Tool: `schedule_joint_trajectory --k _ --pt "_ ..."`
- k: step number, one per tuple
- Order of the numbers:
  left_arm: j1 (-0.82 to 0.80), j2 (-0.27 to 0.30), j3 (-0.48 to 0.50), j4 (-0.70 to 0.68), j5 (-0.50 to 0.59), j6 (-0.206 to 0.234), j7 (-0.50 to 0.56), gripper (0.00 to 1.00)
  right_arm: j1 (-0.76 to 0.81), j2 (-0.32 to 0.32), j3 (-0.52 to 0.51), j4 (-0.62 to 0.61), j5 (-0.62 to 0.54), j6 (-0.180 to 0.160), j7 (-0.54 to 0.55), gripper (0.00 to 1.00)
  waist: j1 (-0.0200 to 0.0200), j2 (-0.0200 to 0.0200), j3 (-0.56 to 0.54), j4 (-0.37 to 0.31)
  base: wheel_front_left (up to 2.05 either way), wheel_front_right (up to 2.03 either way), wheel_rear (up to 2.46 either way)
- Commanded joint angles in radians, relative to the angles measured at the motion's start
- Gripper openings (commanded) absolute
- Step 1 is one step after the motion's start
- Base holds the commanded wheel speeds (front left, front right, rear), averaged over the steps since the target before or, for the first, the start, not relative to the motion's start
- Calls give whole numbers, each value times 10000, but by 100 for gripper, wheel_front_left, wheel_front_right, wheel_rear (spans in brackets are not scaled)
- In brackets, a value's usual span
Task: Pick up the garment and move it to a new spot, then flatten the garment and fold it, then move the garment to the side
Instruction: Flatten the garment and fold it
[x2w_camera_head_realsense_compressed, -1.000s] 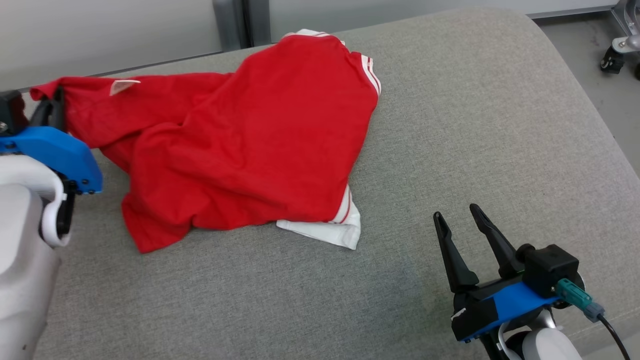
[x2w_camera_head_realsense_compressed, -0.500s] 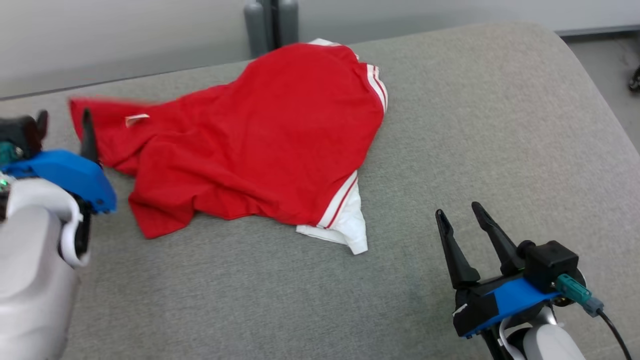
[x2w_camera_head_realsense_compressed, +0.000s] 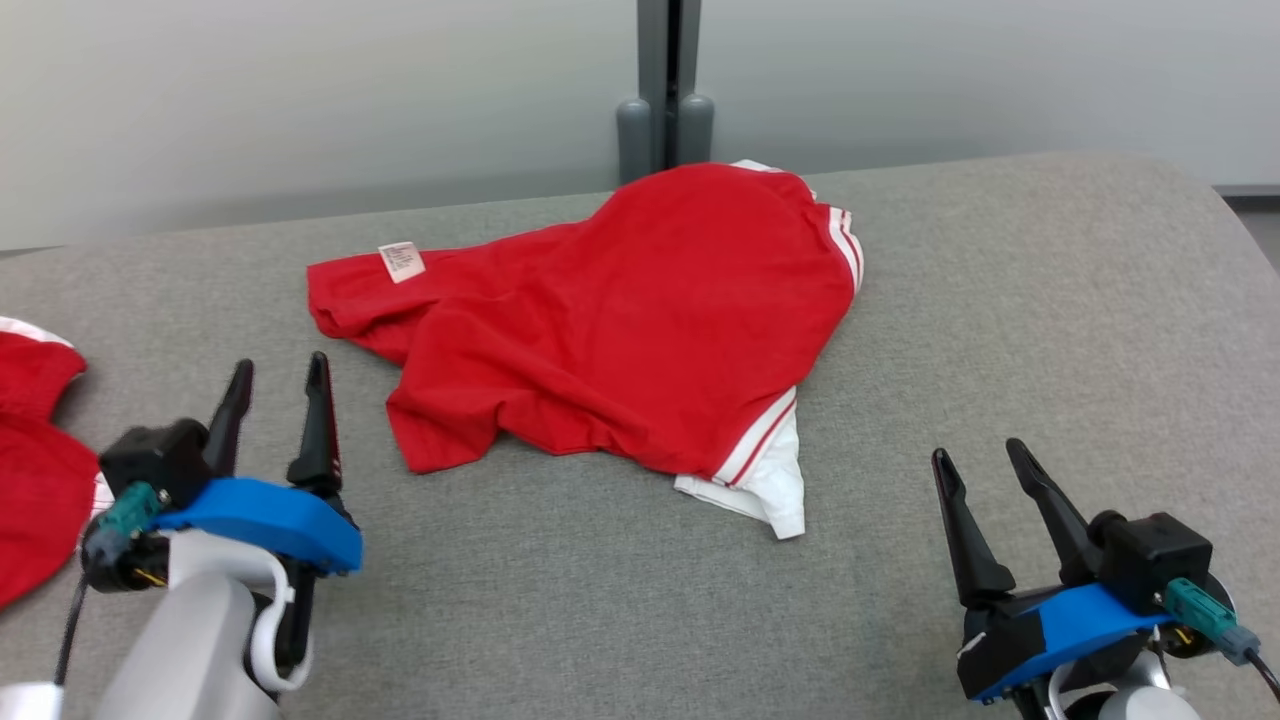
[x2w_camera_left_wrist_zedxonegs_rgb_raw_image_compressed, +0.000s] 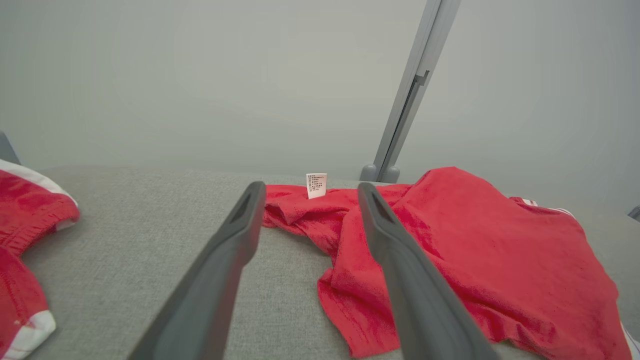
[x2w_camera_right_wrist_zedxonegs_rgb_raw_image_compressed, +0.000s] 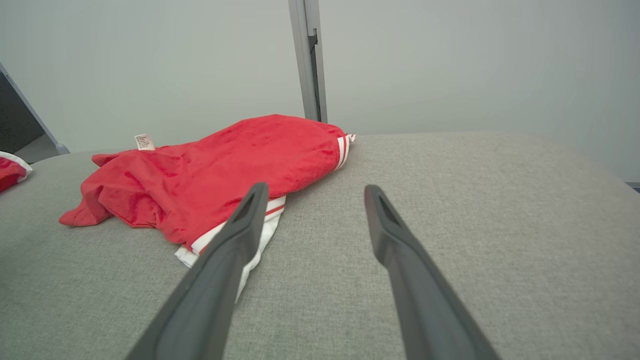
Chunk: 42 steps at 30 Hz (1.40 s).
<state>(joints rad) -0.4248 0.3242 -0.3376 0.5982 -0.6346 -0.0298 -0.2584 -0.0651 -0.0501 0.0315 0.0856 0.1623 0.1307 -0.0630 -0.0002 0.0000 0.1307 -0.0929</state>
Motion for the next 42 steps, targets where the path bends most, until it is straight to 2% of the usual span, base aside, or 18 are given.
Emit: schedule_joint_trajectory --k 1,6,12,18,27,34,42 --pt "431 -149 114 -589 227 30 -66 100 194 -7 -132 -80 -38 1 65 100 2 0 -80 147 0 0 0" --pt "1727 -634 785 -2500 1044 324 -74 100 382 -7 -386 -174 -113 1 161 100 2 0 -288 412 0 0 0" --pt "2827 -922 1454 -3556 1760 282 -77 100 615 -9 -680 -164 -161 1 274 100 2 0 -435 631 0 0 0" --pt "3430 -980 1776 -3757 2087 28 -79 100 758 -7 -831 -75 -234 1 460 100 2 0 -423 739 0 0 0" --pt "3378 -1113 1869 -3677 2413 -112 -80 100 518 -6 -673 109 -339 1 599 100 2 0 -337 786 0 0 0" --pt "3174 -1282 1776 -3518 2526 -242 -80 100 -277 -13 749 1399 -695 1 1554 100 2 0 -186 952 0 0 0" --pt "2939 -1450 1747 -3368 2600 -397 -80 100 -1716 -13 1251 3531 -1066 1 1922 100 2 0 47 1307 0 0 0"
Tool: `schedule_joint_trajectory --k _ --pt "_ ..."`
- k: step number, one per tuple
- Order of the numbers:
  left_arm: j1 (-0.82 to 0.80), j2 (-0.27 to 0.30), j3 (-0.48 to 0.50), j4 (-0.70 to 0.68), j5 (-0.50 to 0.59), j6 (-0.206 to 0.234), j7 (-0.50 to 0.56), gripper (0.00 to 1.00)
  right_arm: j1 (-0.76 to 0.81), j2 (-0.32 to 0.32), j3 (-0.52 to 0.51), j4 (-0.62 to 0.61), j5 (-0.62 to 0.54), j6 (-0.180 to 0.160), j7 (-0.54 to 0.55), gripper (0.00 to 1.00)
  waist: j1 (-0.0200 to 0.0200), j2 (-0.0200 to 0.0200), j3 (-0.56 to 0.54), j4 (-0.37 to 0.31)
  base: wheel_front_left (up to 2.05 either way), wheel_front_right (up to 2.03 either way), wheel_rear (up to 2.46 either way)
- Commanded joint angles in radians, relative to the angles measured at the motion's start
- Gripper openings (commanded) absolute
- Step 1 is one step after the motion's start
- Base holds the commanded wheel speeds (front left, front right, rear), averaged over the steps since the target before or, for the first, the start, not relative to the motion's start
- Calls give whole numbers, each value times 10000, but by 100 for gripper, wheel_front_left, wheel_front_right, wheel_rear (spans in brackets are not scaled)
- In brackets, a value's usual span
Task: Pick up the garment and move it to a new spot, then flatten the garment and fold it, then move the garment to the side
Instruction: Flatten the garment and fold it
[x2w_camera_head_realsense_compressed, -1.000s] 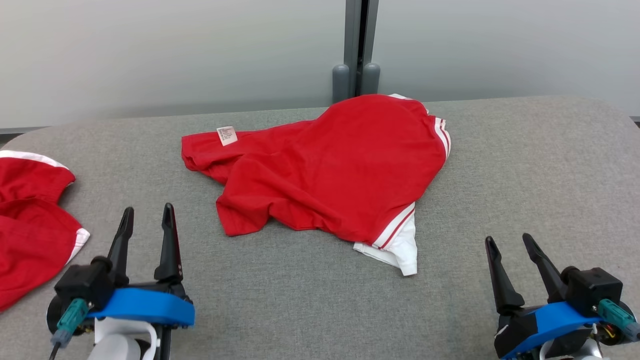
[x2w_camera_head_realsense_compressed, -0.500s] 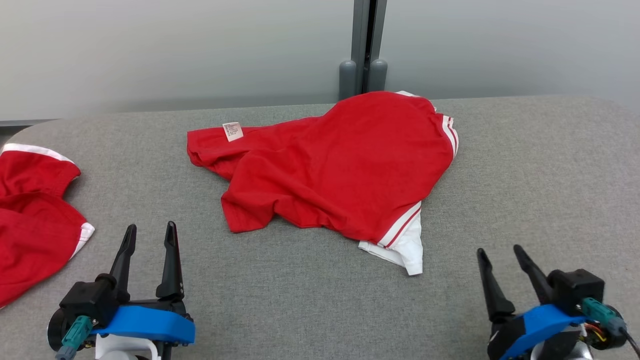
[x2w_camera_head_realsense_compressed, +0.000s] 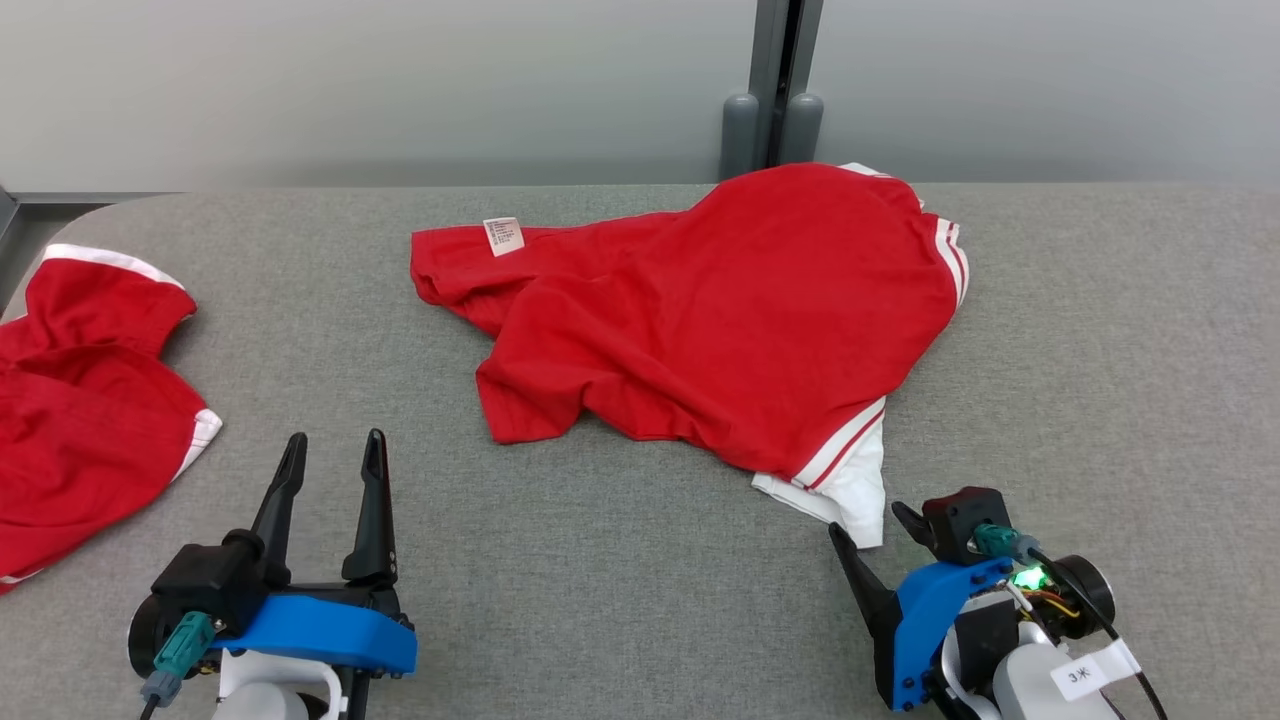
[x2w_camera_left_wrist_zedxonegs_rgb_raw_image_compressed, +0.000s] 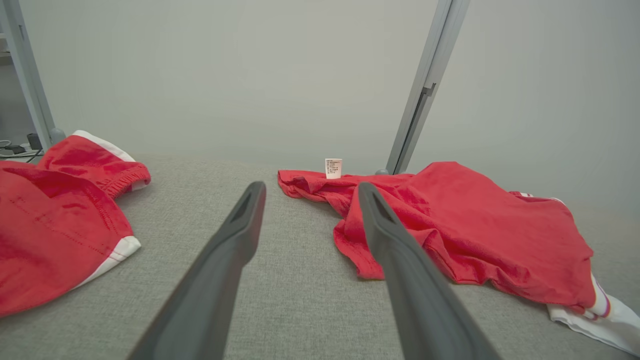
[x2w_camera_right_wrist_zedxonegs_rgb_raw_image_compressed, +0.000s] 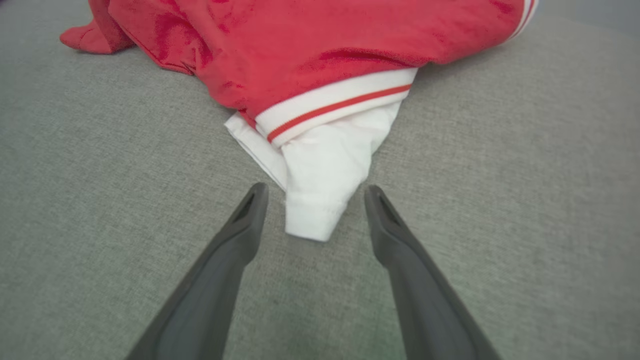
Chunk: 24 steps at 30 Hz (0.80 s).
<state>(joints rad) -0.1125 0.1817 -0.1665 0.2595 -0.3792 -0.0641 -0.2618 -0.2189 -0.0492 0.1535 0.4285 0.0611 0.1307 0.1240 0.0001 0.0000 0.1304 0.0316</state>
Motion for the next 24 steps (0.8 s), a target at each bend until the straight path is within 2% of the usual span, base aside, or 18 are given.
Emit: schedule_joint_trajectory --k 1,6,7,8,9,13,17,20,24 --pt "-197 -37 32 35 55 -47 -46 100 -322 -24 29 378 -169 -1 125 100 -1 0 73 108 0 0 0" --pt "-270 -105 50 70 123 -133 -46 100 -941 -27 -175 1526 -683 -1 160 100 -1 0 174 313 0 0 0" --pt "-276 -123 59 71 120 -146 -46 100 -1013 -26 -217 1693 -695 1 118 89 -1 0 185 345 0 0 0" --pt "-267 -139 75 69 118 -137 -46 100 -1086 -24 -242 1819 -728 1 -31 34 -1 0 188 365 0 0 0" --pt "-252 -144 99 75 116 -149 -46 100 -1155 -26 -267 1940 -762 1 -173 0 -1 0 183 380 0 0 0" --pt "-131 -161 175 126 146 -204 -46 100 -1413 -26 -473 2328 -935 1 -560 0 -1 0 68 371 0 0 0" --pt "29 -179 271 155 177 -224 -46 100 -1485 -48 -862 2169 -1576 1 -918 0 -1 0 -130 283 0 0 0" --pt "111 -210 330 125 196 -243 -46 100 -1318 -183 -1163 1463 -2328 -1 -1001 0 -1 0 -259 191 0 0 0" --pt "283 -240 389 84 199 -260 -46 100 -855 -368 -1471 -141 -3118 -1 -792 0 -1 0 -415 41 0 0 0"
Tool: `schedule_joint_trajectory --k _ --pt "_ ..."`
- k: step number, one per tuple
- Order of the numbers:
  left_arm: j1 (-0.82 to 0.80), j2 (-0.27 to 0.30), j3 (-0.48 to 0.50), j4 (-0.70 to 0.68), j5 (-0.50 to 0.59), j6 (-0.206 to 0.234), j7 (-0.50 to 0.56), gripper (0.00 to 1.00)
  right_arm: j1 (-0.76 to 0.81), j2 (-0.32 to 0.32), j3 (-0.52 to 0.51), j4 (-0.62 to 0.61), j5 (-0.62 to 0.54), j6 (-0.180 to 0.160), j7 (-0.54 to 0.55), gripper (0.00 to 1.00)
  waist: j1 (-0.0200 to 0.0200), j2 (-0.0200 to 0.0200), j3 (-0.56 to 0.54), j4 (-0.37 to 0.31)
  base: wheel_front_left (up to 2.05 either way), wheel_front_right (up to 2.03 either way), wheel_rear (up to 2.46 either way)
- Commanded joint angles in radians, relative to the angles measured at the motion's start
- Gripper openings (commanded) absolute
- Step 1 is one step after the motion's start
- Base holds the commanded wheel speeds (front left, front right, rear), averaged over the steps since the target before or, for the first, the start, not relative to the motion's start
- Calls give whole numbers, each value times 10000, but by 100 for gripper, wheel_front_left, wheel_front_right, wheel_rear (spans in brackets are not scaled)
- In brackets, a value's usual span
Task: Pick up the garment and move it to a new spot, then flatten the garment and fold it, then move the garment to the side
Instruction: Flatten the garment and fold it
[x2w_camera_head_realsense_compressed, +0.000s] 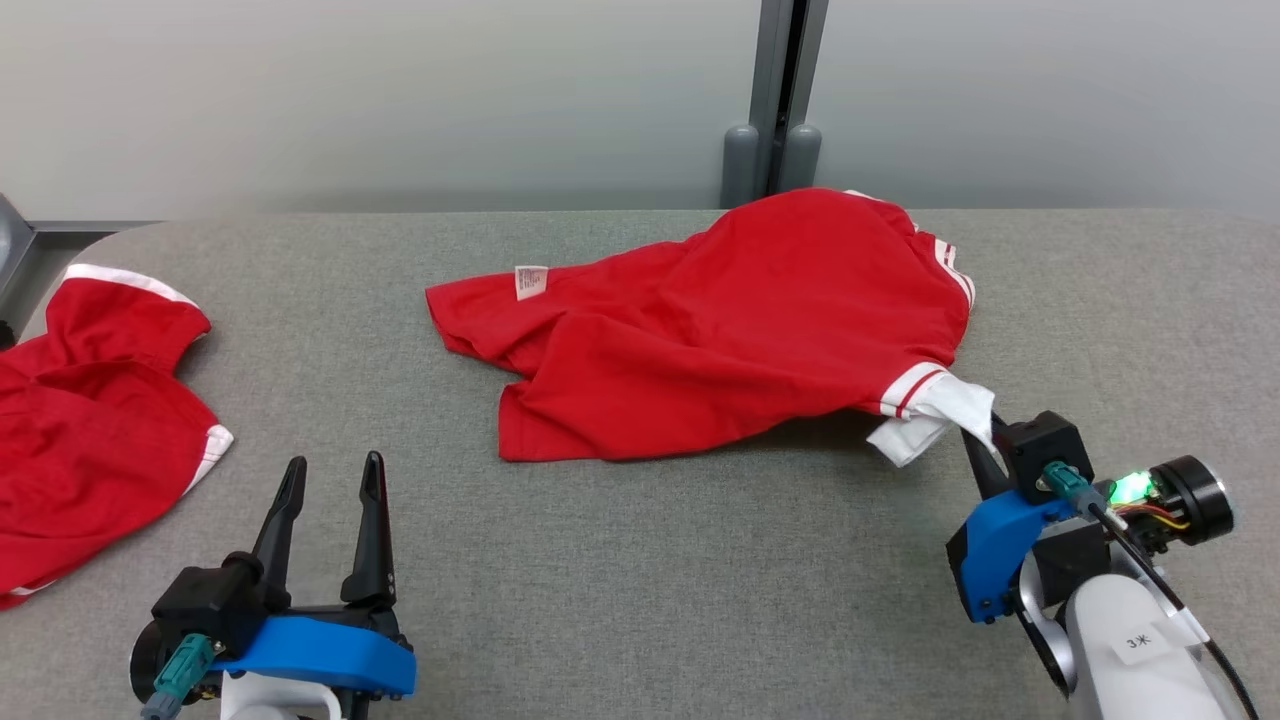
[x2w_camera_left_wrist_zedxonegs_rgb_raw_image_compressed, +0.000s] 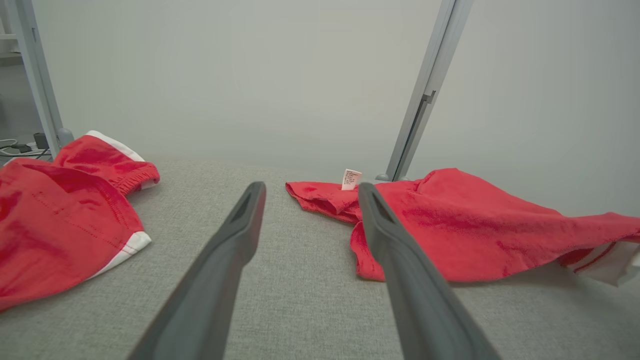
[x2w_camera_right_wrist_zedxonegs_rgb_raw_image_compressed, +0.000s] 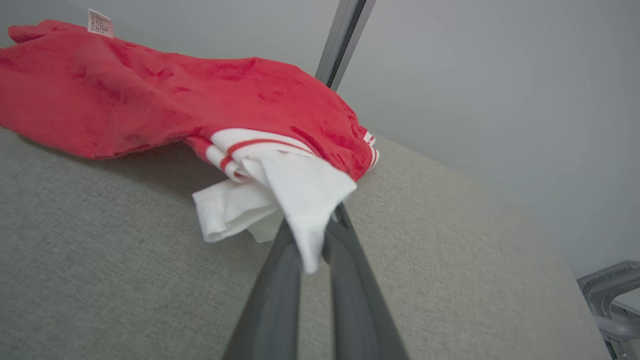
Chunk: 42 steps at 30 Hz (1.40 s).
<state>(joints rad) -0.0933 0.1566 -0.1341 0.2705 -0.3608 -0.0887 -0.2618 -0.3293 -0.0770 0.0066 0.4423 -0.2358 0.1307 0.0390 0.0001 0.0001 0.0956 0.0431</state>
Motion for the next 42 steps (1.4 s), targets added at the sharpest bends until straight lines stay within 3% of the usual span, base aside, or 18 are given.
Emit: schedule_joint_trajectory --k 1,6,12,13,14,20,23,33,38,42 --pt "101 -4 69 -40 26 -20 -46 100 387 -188 9 -702 -241 1 231 0 -1 -1 -90 -101 0 0 0" --pt "197 -63 67 -64 48 -53 -47 100 1001 -972 722 -2430 -206 -1 1251 0 -1 -1 -149 -207 0 0 0" --pt "157 -135 63 0 44 -98 -47 100 1590 -1682 2312 -2967 1024 -1 2601 0 -1 -1 -124 -232 0 0 0" --pt "139 -146 71 4 43 -95 -47 100 1620 -1687 2509 -2976 1265 -1 2643 44 -1 -1 -108 -241 0 0 0" --pt "122 -153 81 17 44 -107 -47 100 1649 -1614 2710 -2930 1512 -1 2635 100 -1 -1 -85 -251 0 0 0" --pt "-49 -127 136 -6 79 -146 -47 100 1302 -1225 3596 -2922 2517 1 2083 100 -1 -1 111 -301 0 0 0" --pt "-83 -105 177 -9 98 -159 -47 100 1228 -982 3496 -3291 3049 -1 1774 100 -1 -1 154 -353 0 0 0" --pt "-107 -140 218 -22 200 -186 -47 100 1673 -302 392 -4576 3411 1 2226 100 -1 -1 158 -463 0 0 0" --pt "-197 -128 164 -60 217 -220 -47 100 1693 -29 -1144 -3977 3411 1 2852 100 -1 -1 285 -379 0 0 0" --pt "-320 -152 91 -59 289 -240 -47 100 1284 -1 -1628 -2906 3042 1 3052 100 -1 -1 434 -268 0 0 0"
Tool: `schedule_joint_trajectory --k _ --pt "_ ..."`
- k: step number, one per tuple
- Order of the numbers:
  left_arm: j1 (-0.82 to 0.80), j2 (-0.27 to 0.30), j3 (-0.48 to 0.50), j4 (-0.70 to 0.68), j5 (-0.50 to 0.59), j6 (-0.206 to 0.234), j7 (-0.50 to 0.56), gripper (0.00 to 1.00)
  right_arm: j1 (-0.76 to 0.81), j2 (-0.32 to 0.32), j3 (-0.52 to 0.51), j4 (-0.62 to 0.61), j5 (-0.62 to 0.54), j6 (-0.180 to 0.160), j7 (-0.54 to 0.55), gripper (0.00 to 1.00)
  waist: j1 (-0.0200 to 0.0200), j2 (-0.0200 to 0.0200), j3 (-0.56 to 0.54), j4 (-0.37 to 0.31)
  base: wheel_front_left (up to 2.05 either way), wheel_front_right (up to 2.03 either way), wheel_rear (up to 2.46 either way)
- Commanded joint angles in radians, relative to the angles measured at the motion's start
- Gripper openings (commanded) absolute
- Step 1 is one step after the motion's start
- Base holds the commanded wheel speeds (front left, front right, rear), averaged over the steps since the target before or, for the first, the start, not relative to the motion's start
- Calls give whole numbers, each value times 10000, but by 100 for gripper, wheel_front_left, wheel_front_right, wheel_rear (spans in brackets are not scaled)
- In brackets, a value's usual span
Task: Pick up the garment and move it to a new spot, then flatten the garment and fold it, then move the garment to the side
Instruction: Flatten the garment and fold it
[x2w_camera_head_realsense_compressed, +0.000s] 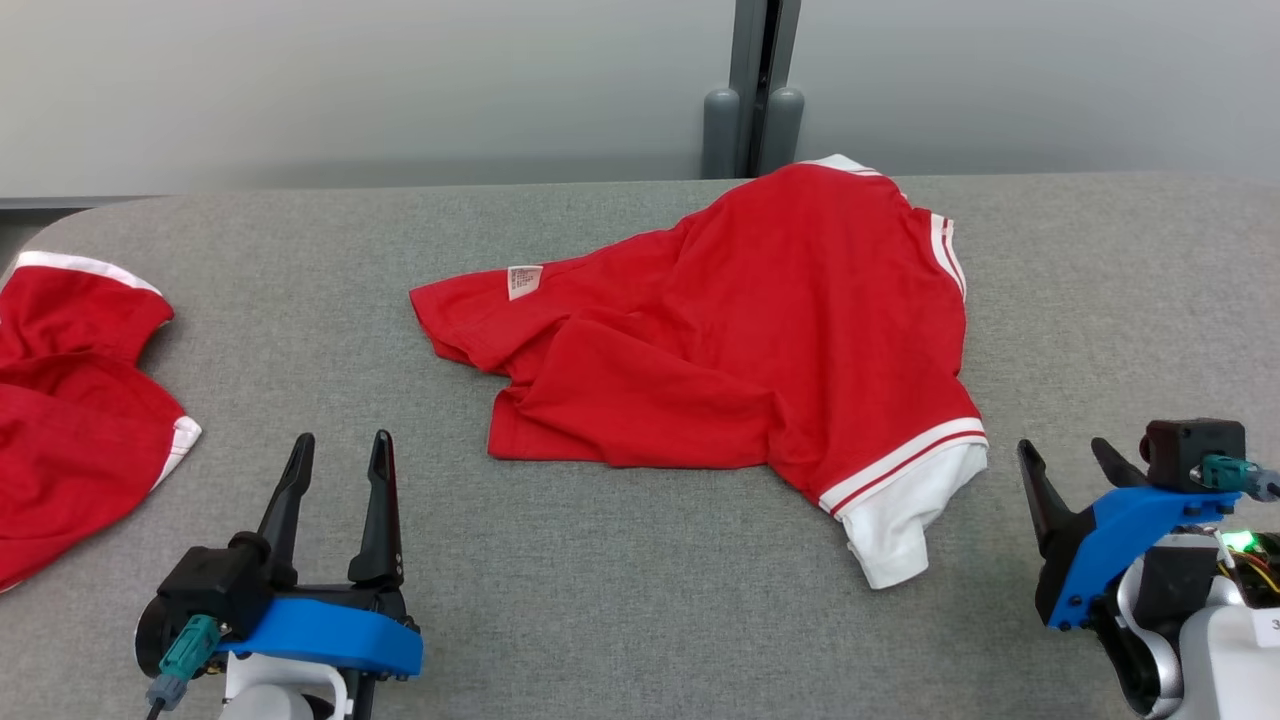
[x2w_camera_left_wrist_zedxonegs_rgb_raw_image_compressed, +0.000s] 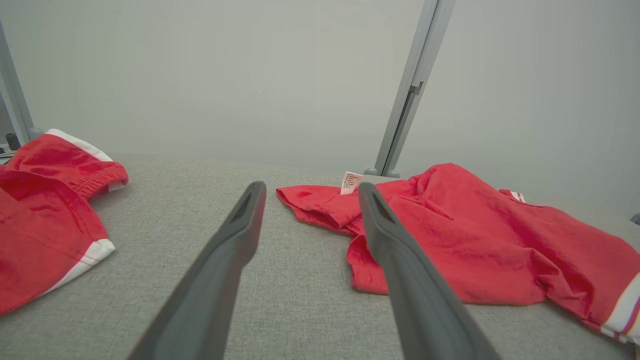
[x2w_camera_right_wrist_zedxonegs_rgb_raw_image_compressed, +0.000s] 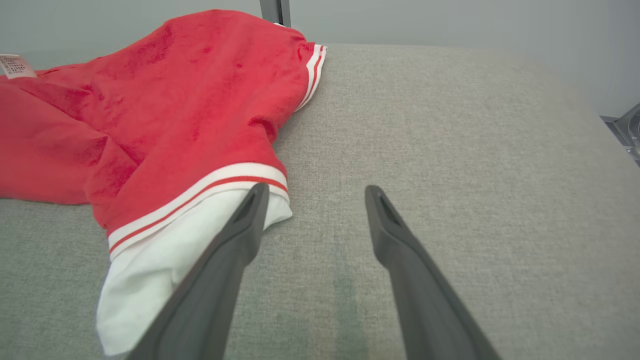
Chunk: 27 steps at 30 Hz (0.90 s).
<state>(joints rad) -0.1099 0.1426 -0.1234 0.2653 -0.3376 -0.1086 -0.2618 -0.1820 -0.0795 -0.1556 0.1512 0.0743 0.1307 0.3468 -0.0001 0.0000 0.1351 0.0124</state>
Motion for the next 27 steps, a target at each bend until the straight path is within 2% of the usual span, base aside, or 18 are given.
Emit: schedule_joint_trajectory --k 1,13,14,16,21,27 --pt "-189 -12 -39 -12 57 -41 -47 100 -311 44 -40 308 -57 1 -25 100 1 0 85 72 0 0 0" --pt "-502 207 -199 0 200 -70 -44 100 -2283 62 105 3912 -489 1 -490 100 1 0 581 462 0 0 0" --pt "-539 220 -213 11 195 -69 -44 100 -2407 57 166 4182 -573 1 -524 91 1 0 605 493 0 0 0" --pt "-616 239 -232 -1 186 -73 -44 100 -2678 -5 202 4674 -523 1 -658 0 1 0 646 543 0 0 0" --pt "-552 238 -275 58 151 -34 -45 100 -2982 -215 307 5122 -733 1 -1127 0 1 0 560 596 0 0 0" --pt "-295 224 -209 144 54 37 -45 100 -2351 -480 410 4125 -1495 1 -1241 0 1 0 150 464 0 0 0"
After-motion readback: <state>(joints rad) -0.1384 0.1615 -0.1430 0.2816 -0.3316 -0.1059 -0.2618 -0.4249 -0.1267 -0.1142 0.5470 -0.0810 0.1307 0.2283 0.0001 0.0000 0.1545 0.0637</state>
